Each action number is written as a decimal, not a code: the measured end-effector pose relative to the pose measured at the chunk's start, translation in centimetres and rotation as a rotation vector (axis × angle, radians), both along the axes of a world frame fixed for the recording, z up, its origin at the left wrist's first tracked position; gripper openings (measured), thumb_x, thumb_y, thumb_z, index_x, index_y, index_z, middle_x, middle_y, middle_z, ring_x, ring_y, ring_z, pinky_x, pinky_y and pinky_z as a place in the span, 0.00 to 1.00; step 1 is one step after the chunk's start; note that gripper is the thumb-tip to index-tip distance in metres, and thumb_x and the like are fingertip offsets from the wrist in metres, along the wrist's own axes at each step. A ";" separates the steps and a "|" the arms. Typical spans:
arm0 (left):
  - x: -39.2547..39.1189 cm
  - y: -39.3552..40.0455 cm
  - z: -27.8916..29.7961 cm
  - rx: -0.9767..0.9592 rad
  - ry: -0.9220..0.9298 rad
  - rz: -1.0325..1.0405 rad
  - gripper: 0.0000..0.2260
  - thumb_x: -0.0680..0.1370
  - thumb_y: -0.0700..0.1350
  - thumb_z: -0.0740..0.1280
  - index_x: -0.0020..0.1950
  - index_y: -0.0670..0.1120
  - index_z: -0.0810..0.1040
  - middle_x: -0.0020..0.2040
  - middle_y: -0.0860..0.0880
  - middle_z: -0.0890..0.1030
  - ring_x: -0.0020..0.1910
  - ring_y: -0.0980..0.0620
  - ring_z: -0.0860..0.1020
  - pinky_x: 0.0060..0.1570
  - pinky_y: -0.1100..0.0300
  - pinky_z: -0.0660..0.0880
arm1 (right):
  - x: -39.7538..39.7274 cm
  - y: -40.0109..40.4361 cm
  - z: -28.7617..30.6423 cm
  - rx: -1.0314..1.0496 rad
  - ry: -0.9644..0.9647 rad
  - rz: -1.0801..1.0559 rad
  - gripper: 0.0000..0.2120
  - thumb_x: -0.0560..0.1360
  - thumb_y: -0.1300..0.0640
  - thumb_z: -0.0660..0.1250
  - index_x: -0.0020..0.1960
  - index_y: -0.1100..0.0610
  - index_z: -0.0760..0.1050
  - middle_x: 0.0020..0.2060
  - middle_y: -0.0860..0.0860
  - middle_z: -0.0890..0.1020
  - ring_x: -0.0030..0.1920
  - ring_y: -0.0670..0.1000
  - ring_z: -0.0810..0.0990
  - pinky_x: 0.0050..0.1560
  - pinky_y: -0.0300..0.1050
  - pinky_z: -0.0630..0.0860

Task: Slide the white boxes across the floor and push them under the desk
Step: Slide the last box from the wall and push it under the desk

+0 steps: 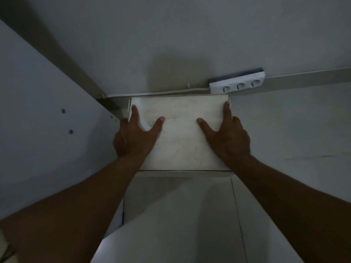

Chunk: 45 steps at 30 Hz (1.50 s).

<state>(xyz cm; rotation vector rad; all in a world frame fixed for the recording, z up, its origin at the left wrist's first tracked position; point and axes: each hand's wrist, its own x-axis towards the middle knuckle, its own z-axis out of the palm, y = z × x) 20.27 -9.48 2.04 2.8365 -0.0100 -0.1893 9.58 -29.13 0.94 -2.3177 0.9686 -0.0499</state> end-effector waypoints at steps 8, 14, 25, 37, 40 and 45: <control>-2.6 -3.6 13.9 0.022 -0.024 -0.108 0.44 0.68 0.78 0.53 0.79 0.57 0.53 0.70 0.40 0.70 0.67 0.38 0.70 0.63 0.45 0.67 | -4.6 -2.6 13.6 0.009 0.025 -0.103 0.43 0.71 0.24 0.56 0.79 0.43 0.48 0.64 0.58 0.73 0.60 0.62 0.76 0.57 0.54 0.72; -4.3 -5.7 27.0 0.042 -0.080 -0.154 0.45 0.68 0.78 0.53 0.78 0.55 0.55 0.65 0.39 0.73 0.62 0.34 0.73 0.58 0.43 0.71 | -6.6 -4.6 27.0 -0.014 0.005 -0.123 0.43 0.71 0.25 0.56 0.78 0.43 0.49 0.64 0.58 0.73 0.61 0.62 0.75 0.60 0.54 0.71; -3.9 -5.1 49.6 0.019 -0.233 -0.172 0.48 0.65 0.81 0.49 0.77 0.55 0.55 0.62 0.39 0.75 0.59 0.35 0.75 0.57 0.44 0.70 | -6.9 -4.3 48.6 -0.026 -0.123 -0.129 0.43 0.69 0.23 0.55 0.78 0.43 0.51 0.63 0.59 0.74 0.61 0.63 0.75 0.60 0.55 0.70; -6.2 5.2 64.0 -0.052 -0.306 -0.027 0.46 0.66 0.80 0.52 0.76 0.54 0.59 0.58 0.39 0.76 0.57 0.34 0.76 0.56 0.44 0.69 | -5.9 4.0 63.9 -0.107 -0.154 0.006 0.46 0.69 0.22 0.54 0.79 0.44 0.48 0.65 0.58 0.72 0.62 0.62 0.74 0.61 0.54 0.70; -6.6 10.3 65.9 -0.063 -0.316 0.007 0.46 0.65 0.80 0.51 0.76 0.54 0.59 0.57 0.39 0.77 0.57 0.35 0.75 0.56 0.45 0.69 | -5.7 8.8 66.1 -0.116 -0.173 0.041 0.46 0.68 0.22 0.54 0.78 0.44 0.49 0.65 0.58 0.73 0.62 0.62 0.74 0.61 0.54 0.70; -7.1 20.3 68.3 -0.074 -0.336 0.017 0.47 0.65 0.80 0.51 0.76 0.54 0.58 0.59 0.39 0.76 0.59 0.35 0.75 0.58 0.44 0.68 | -6.2 18.7 68.2 -0.101 -0.198 0.071 0.48 0.65 0.20 0.54 0.78 0.42 0.50 0.66 0.58 0.72 0.64 0.62 0.73 0.61 0.54 0.70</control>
